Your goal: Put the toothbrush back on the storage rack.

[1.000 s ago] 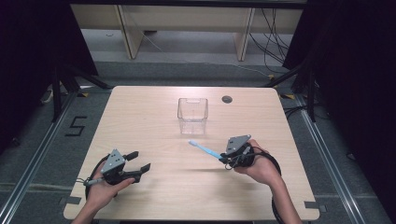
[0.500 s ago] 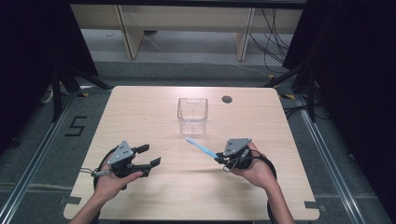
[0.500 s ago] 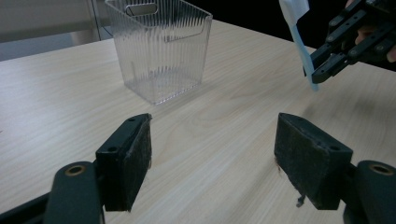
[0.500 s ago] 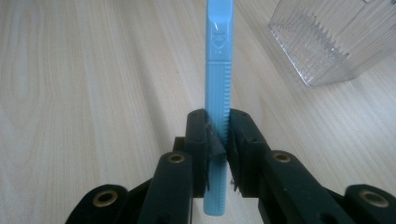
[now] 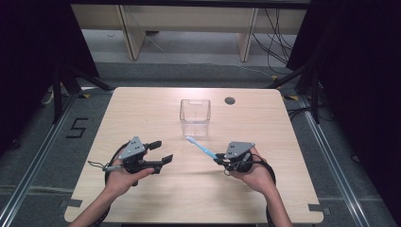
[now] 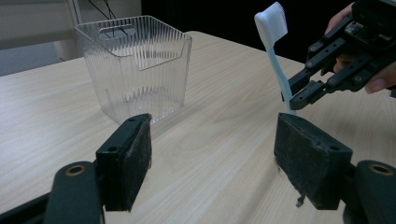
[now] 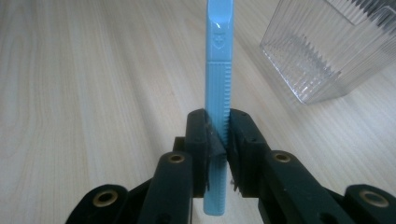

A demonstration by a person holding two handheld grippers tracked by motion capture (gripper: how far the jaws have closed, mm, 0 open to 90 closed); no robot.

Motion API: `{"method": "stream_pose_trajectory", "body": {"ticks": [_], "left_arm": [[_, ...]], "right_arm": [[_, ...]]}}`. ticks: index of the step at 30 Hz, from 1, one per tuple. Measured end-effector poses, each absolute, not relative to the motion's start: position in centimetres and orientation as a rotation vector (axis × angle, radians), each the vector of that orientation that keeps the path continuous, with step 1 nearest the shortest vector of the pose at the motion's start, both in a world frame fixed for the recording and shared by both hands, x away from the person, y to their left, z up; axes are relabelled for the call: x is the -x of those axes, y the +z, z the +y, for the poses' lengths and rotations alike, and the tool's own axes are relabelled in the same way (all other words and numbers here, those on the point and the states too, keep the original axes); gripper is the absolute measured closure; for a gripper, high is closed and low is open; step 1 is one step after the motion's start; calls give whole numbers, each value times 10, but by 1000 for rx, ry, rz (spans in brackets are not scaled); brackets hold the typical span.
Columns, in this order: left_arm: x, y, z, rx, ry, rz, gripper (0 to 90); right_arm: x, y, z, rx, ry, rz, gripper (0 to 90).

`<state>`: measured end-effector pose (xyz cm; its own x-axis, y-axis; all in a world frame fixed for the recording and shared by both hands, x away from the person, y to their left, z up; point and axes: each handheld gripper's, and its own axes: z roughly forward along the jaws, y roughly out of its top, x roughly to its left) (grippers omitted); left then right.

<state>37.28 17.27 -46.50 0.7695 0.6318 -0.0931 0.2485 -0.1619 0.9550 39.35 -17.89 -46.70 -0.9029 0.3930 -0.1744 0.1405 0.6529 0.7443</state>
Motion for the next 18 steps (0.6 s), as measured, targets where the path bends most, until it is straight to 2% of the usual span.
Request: {"method": "stream_pose_trajectory", "body": {"ticks": [18], "left_arm": [[-382, -456, 155, -1715, 361, 666, 277]], "right_arm": [[-394, -466, -175, -433, 1219, 2435, 792]]}}
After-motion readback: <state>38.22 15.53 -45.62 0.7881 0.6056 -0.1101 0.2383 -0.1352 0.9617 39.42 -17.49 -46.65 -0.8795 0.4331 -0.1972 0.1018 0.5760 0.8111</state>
